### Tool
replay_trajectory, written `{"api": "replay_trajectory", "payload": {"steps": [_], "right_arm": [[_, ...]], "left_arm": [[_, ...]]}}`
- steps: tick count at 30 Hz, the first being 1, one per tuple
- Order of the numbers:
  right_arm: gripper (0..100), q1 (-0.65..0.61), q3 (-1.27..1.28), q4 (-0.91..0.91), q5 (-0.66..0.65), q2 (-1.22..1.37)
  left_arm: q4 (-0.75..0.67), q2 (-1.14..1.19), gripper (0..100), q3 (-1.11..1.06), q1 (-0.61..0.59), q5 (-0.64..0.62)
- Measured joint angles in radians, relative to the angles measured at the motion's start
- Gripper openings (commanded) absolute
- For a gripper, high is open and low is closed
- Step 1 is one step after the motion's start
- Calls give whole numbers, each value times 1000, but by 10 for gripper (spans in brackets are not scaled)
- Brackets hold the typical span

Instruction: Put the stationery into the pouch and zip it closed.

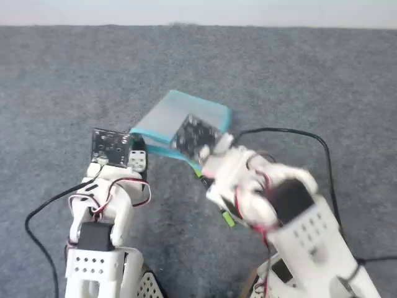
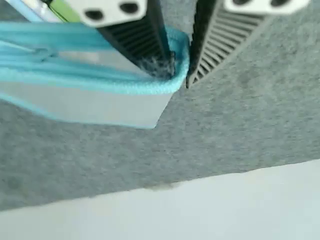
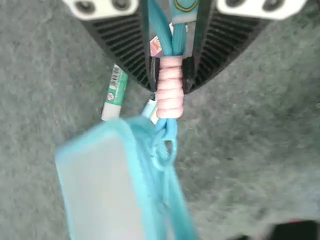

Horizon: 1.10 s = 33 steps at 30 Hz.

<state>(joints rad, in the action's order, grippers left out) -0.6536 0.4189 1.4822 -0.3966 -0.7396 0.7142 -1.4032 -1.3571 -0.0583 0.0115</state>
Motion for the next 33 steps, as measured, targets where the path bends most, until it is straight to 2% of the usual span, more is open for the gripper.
{"api": "replay_trajectory", "payload": {"steps": [6,13,25,27,33], "right_arm": [[7,69,-2,-57,-3,86],[7,143,-2,-63,-6,91],[13,163,-2,-63,-6,91],[58,163,-2,-61,-6,91],[277,117,0,-2,23,92]], "left_arm": [[-44,0,10,-34,-57,0],[-44,0,10,-34,-63,0],[-44,0,10,-34,-118,-17],[-44,0,10,-34,-118,-17],[-46,0,10,-34,-135,-17]]}}
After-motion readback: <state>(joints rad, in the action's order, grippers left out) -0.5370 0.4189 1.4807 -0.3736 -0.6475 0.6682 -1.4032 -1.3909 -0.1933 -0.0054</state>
